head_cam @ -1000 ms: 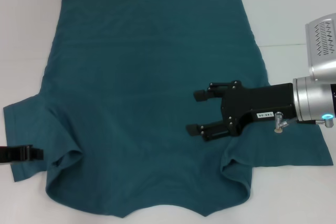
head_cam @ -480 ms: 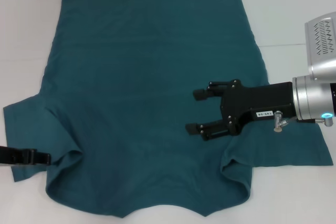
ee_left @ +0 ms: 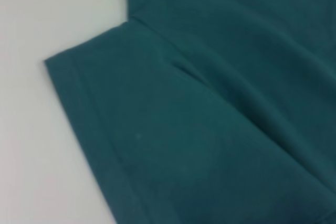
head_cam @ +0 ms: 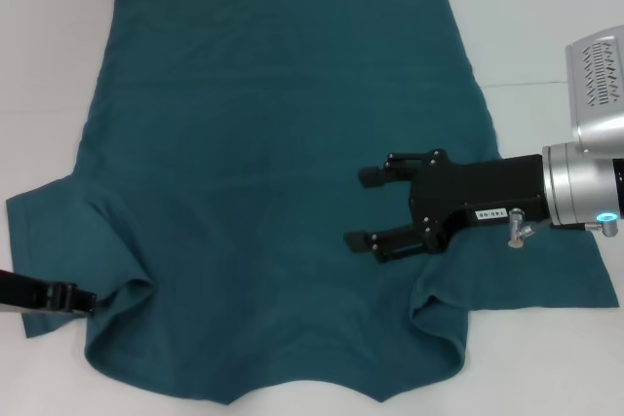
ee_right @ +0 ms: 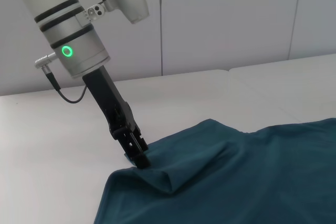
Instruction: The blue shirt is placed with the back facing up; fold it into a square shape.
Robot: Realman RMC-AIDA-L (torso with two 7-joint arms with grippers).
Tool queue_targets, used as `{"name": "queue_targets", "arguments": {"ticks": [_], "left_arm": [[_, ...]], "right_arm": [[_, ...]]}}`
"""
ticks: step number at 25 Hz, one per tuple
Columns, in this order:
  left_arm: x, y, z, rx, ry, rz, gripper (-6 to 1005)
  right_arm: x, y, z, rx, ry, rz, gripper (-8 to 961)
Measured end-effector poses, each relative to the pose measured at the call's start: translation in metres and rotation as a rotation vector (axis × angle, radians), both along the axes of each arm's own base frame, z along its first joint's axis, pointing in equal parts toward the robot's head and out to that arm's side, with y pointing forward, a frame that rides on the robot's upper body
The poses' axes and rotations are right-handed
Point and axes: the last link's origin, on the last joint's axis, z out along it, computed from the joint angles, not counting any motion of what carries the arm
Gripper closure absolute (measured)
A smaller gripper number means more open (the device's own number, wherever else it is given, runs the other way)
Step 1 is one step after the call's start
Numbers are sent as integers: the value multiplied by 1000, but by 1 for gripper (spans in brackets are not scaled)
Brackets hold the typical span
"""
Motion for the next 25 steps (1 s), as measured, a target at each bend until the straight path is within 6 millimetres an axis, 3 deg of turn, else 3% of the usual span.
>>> {"name": "queue_targets", "arguments": {"ticks": [25], "left_arm": [[-11, 2, -2, 30, 32, 13, 386]], "right_arm": [[-1, -1, -3, -10, 1, 1, 38]]}}
